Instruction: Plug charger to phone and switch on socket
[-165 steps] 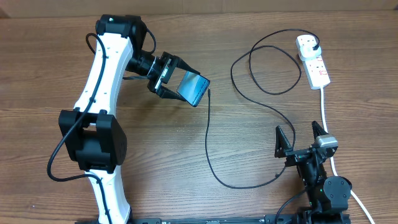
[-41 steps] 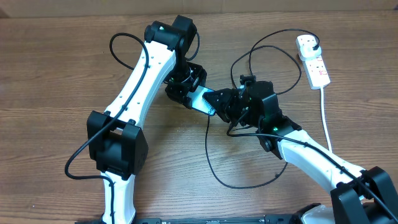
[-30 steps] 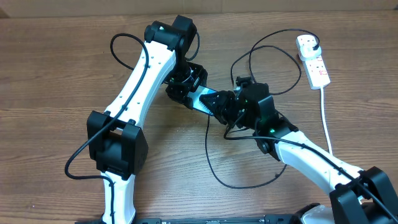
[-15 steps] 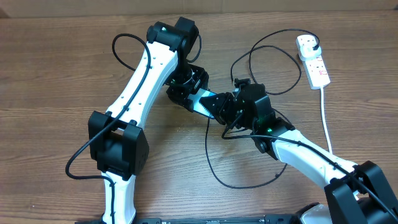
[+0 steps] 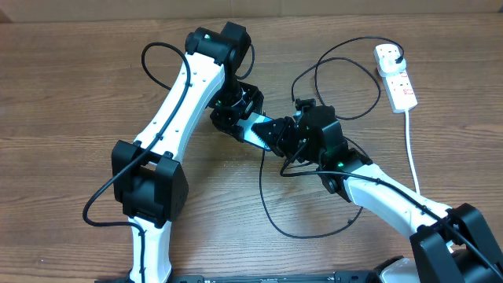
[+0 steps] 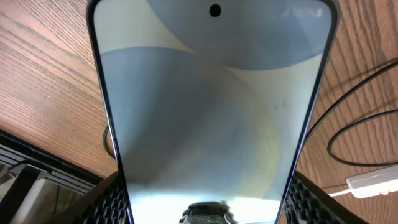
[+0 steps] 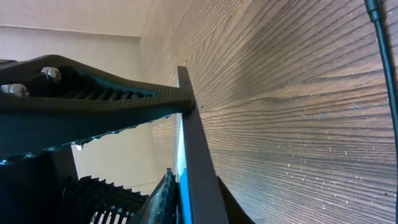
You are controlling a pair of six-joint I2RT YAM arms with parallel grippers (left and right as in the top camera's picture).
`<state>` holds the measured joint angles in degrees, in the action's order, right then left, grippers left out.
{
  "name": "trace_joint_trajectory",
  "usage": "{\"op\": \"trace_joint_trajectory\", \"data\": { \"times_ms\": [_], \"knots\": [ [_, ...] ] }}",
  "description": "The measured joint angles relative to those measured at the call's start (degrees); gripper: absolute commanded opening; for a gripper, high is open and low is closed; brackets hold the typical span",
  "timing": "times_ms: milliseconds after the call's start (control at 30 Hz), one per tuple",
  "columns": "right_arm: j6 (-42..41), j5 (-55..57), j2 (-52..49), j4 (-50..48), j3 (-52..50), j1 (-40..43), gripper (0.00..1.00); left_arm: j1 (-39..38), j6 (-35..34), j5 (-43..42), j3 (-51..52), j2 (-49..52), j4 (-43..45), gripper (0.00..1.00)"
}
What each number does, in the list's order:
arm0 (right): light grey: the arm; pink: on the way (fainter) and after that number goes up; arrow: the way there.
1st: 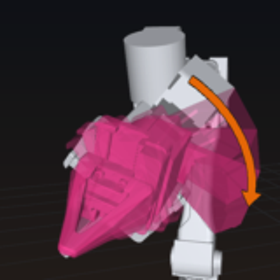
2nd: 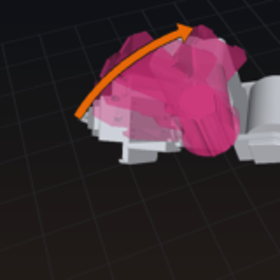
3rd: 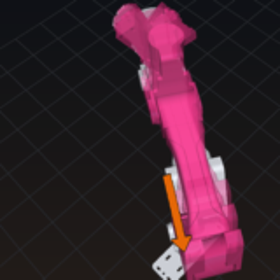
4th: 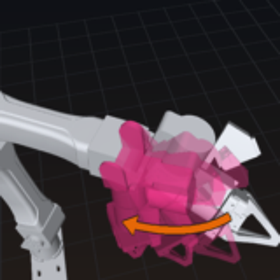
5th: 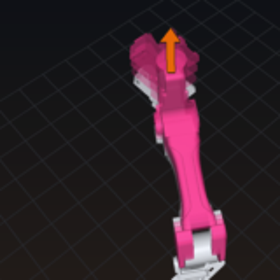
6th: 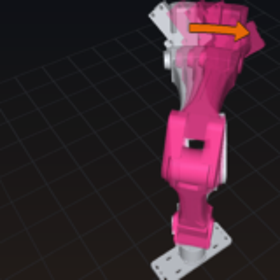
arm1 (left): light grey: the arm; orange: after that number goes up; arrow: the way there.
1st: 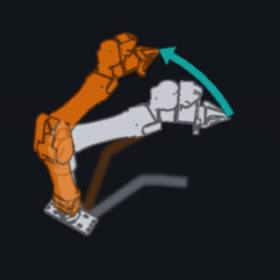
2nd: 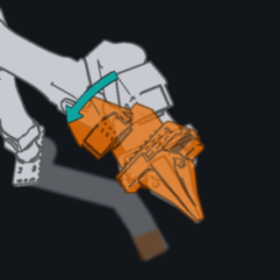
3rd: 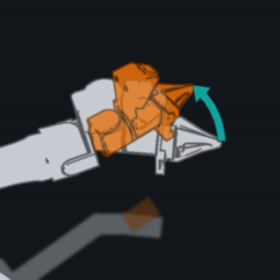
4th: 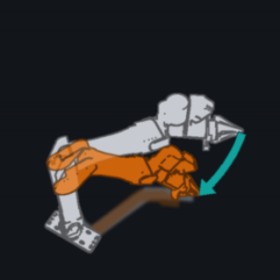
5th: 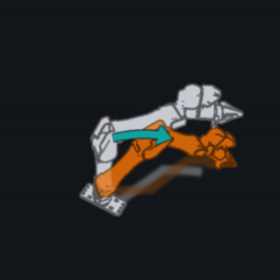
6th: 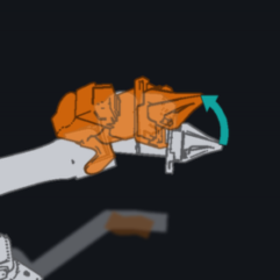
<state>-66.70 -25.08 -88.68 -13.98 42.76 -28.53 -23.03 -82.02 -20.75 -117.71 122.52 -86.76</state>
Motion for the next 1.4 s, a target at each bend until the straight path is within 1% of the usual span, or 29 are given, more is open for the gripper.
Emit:
{"op": "trace_joint_trajectory", "data": {
  "times_ms": [433,967,1033,1100,1167,1200,1233,1300,1400],
  "knots": [
    [-1.2,-0.1,0.0,-0.5,0.0,0.0,0.06,0.0,0.8,0.0,0.0,0.0,0.2,0.04],
    [0.3,0.1,-0.5,0.3,-0.1,-0.3,0.04,-0.2,1.5,0.0,-0.4,0.0,0.4,0.04],
    [0.8,0.0,-0.5,0.3,-0.1,-0.2,0.04,0.4,2.8,-0.1,-0.4,0.0,1.4,0.05],
    [1.4,0.0,-0.5,0.3,-0.1,0.4,0.04,1.6,6.3,-0.1,-0.4,0.0,2.3,0.08],
    [1.6,0.0,-0.5,0.3,-0.1,1.4,0.04,3.2,11.4,-0.9,-0.4,0.0,2.8,0.1],
    [1.8,0.0,-0.5,0.2,-0.1,2.1,0.04,4.3,15.0,-1.7,-0.4,0.0,3.1,0.13],
    [1.8,0.0,-0.5,0.2,-0.1,3.1,0.04,5.7,18.8,-3.0,-0.4,0.0,3.5,0.19],
    [1.9,0.1,-0.5,0.0,-0.1,4.6,0.04,8.5,27.0,-6.4,-0.5,0.0,4.6,0.38],
    [1.5,-0.1,-0.6,-1.6,-0.1,7.0,0.04,12.4,39.0,-12.6,-0.5,0.0,5.9,0.68]
  ]
}}
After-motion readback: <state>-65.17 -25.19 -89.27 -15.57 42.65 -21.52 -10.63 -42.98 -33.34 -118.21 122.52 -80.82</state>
